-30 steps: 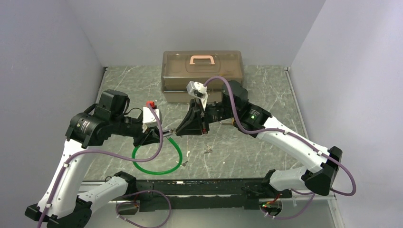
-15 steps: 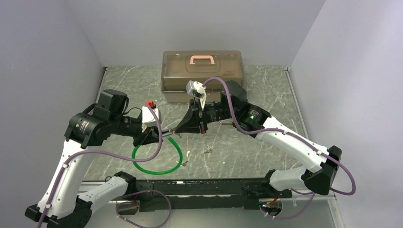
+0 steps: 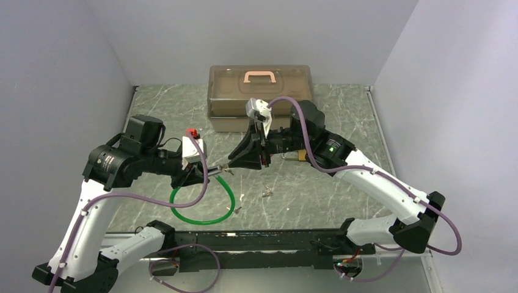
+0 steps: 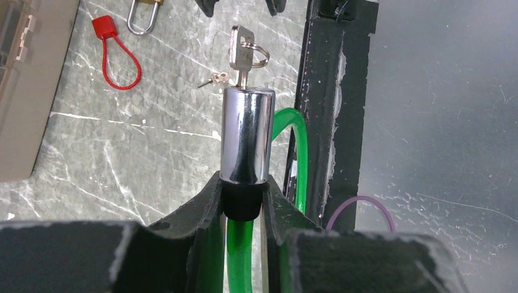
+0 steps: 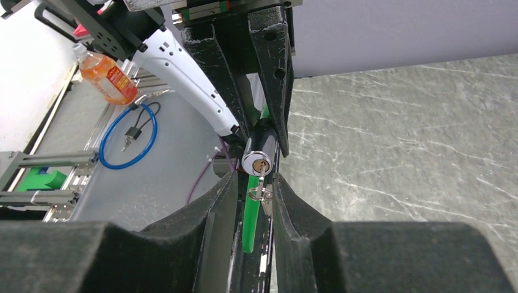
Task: Unlock with the key
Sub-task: Unlock the lock.
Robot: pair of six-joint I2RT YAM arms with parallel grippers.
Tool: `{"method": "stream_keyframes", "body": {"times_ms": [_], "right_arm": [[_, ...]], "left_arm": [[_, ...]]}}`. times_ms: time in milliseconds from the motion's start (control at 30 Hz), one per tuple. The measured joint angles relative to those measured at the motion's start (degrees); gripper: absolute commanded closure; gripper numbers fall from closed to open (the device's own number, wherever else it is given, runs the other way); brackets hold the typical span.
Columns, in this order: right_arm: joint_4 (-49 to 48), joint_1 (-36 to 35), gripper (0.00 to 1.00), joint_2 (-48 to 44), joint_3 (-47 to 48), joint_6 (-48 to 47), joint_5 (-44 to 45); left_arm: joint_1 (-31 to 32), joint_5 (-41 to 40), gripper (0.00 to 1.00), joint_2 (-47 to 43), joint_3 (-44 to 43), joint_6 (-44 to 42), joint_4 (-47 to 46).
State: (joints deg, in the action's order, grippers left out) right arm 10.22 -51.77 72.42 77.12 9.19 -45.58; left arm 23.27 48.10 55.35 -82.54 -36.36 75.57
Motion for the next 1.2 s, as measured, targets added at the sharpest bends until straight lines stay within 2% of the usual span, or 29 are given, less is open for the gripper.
{"method": "stream_keyframes", "body": {"times_ms": [133,267,367,467,867,1200], "right_arm": [[-0.35,0.04,0.63,0.37,0.0,0.28,-0.63],[-0.42,0.04,0.66,1.11,0.0,0.61,-1.42],[-0.66,0.04,0.79,1.53,0.0,0.98,-1.75],[-1.05,0.04,1.0,1.84,0.0,1.53,-2.29],[-2.99,0.07,1.0,1.95,-0.02,2.58,-2.95],[-1.14,-2.05,1.0,2.05,0.04,-1.53,-0.09]], "left_arm": [[-0.11,0.13,1.0,0.0,0.0,-0.02,0.0],[-0.17,0.15,1.0,0.0,0.0,0.0,0.0],[-0.22,0.2,1.0,0.0,0.0,0.0,0.0],[-0.22,0.28,1.0,0.0,0.0,0.0,0.0],[-0.39,0.76,1.0,-0.02,-0.11,0.17,-0.37],[-0.57,0.07,1.0,-0.02,-0.11,1.57,1.9]]}}
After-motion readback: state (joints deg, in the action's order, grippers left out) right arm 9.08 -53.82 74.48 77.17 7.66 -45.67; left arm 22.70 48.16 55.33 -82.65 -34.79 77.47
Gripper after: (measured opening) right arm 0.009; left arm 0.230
